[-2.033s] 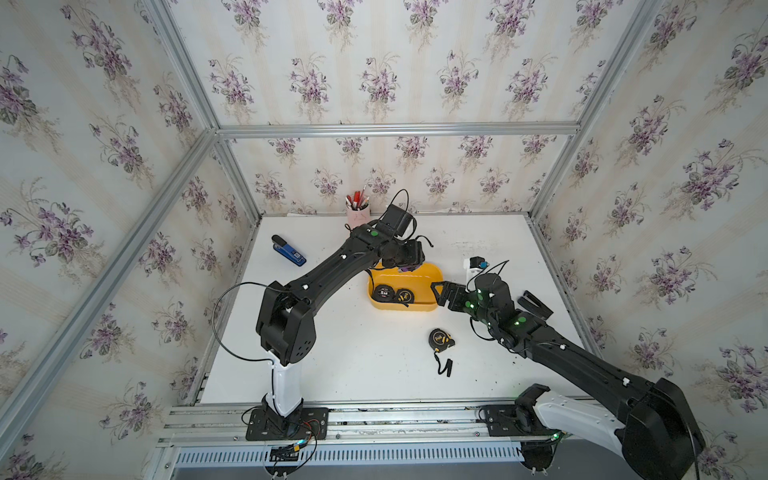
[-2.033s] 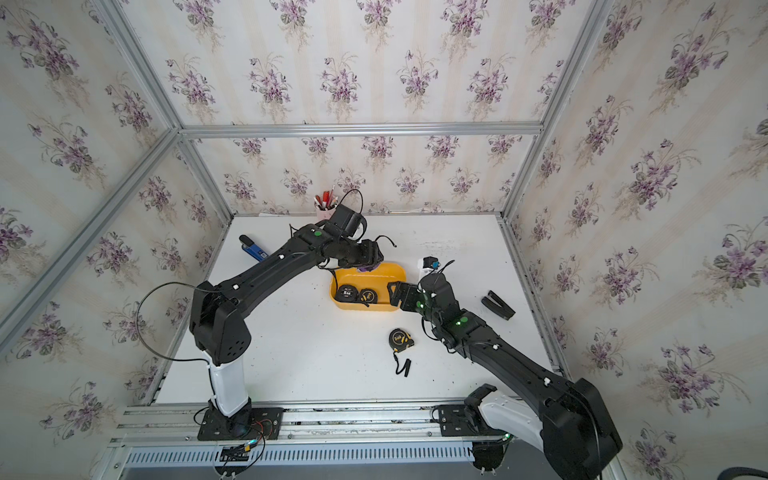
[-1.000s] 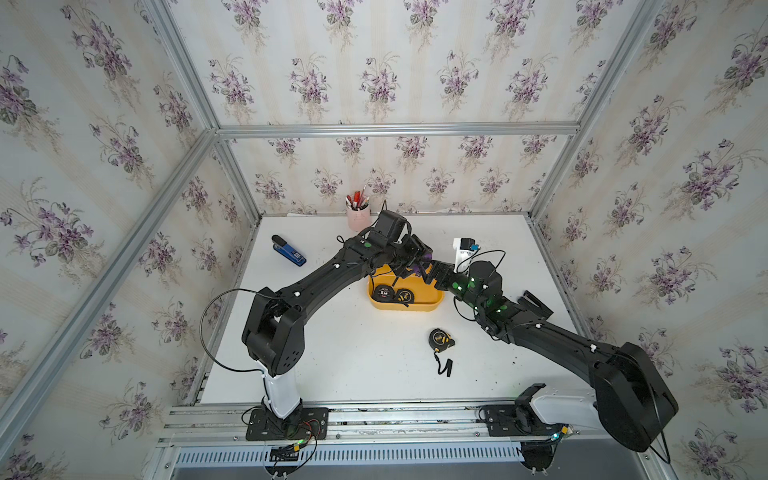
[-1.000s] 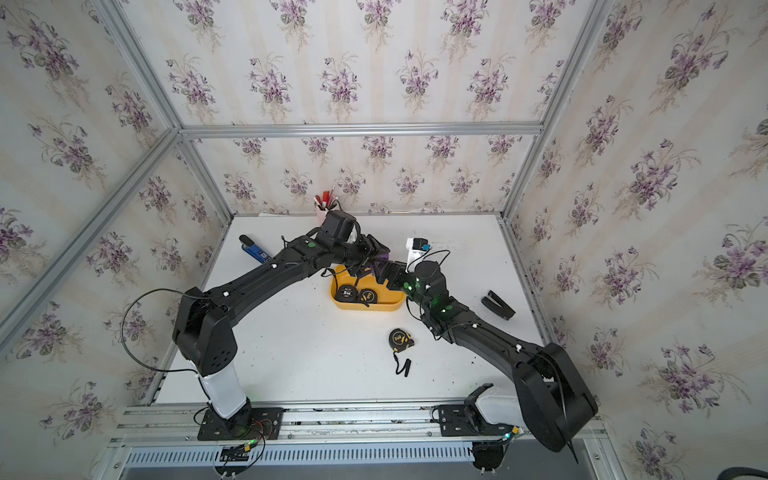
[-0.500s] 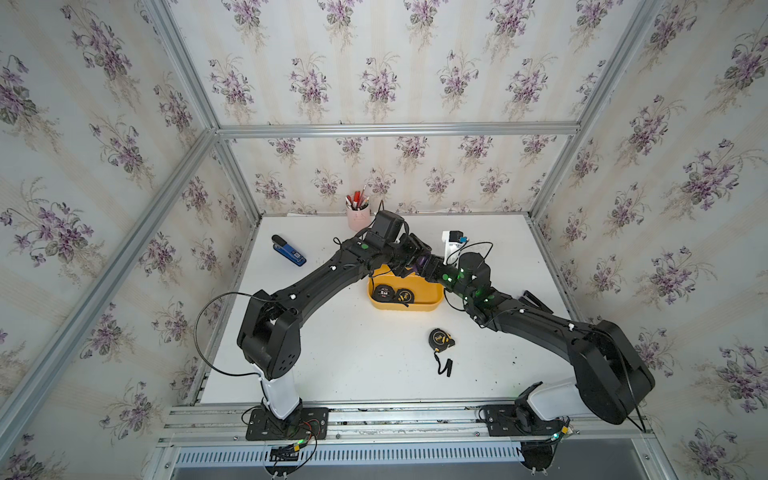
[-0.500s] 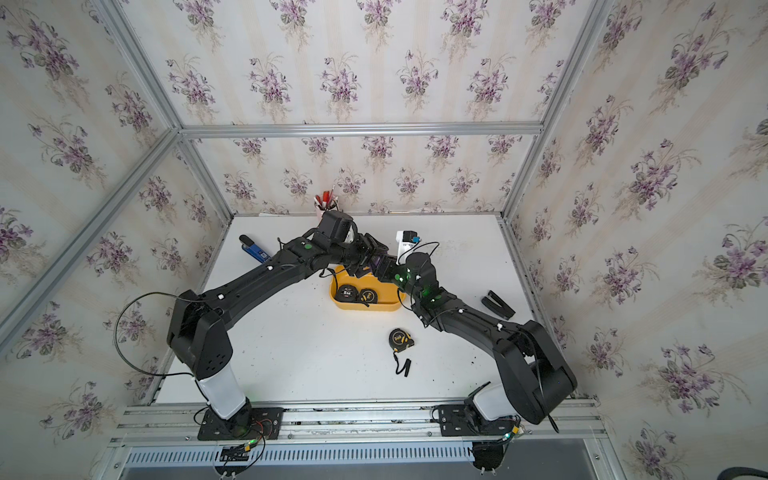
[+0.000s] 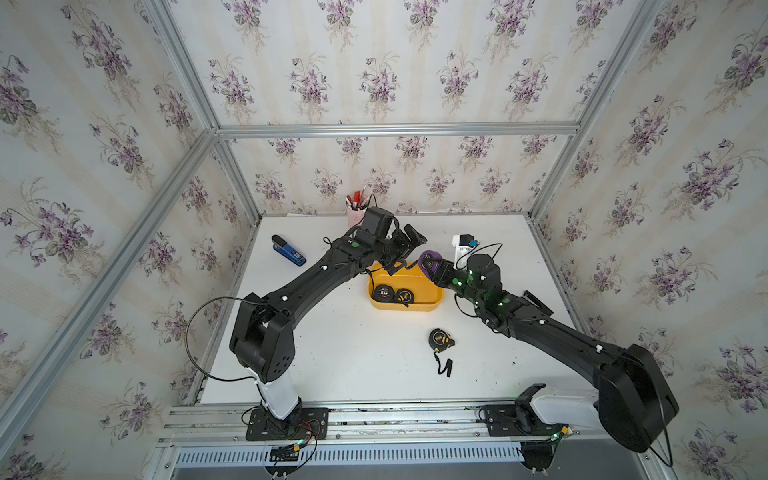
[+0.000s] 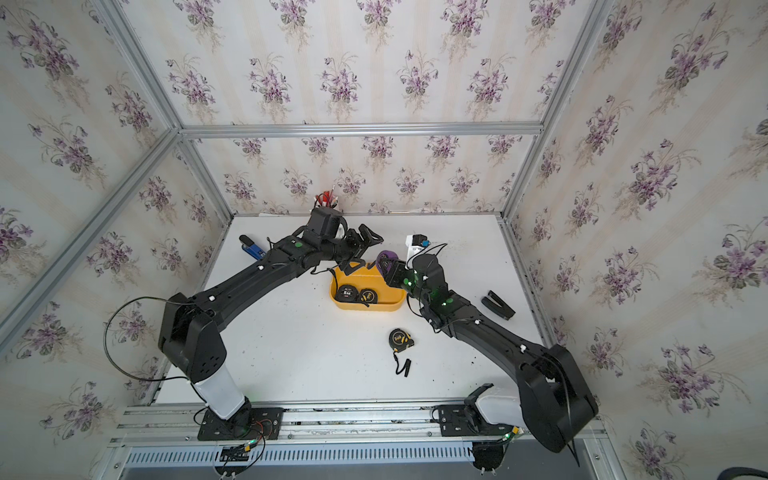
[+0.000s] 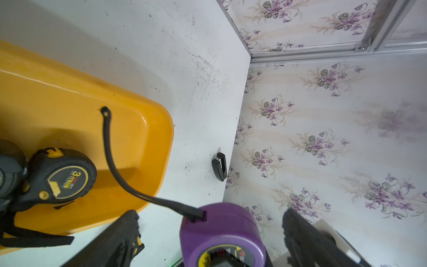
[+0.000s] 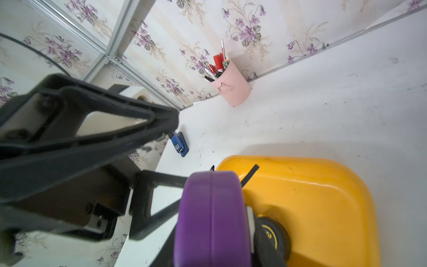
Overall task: Take the tape measure out of the storage box
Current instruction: Place the tape measure at the center of the board.
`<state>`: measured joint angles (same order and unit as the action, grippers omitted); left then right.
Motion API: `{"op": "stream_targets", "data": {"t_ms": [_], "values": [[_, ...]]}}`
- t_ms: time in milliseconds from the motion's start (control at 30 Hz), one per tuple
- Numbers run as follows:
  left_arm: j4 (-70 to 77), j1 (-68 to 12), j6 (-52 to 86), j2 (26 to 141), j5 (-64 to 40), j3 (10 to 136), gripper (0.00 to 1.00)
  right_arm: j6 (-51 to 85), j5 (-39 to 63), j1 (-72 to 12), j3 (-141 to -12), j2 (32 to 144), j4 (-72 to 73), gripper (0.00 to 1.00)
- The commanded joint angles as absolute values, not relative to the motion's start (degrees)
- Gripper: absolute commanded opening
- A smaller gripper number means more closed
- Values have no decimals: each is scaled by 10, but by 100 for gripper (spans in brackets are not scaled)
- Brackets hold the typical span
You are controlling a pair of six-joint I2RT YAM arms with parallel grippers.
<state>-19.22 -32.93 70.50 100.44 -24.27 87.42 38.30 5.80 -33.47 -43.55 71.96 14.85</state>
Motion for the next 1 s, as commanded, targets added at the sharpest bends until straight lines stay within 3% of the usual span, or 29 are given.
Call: {"op": "stream_targets", "data": {"t_ms": [0,267,533,833,967], "values": [[-235,-321,583,994,-200,870,100,355,66,-336,-444,689,19,24],[-354,-315,302,1020,-11,952,100,272,312,-347,-467,704,-210,25],[-418,-315,213,1098,16,1029,100,218,455,-386,-422,729,-232,26],[-423,-315,207,1106,6,1029,100,214,442,-390,-425,787,-189,27],[-436,-315,201,1106,11,1029,100,200,387,-399,-458,842,-196,25]]}}
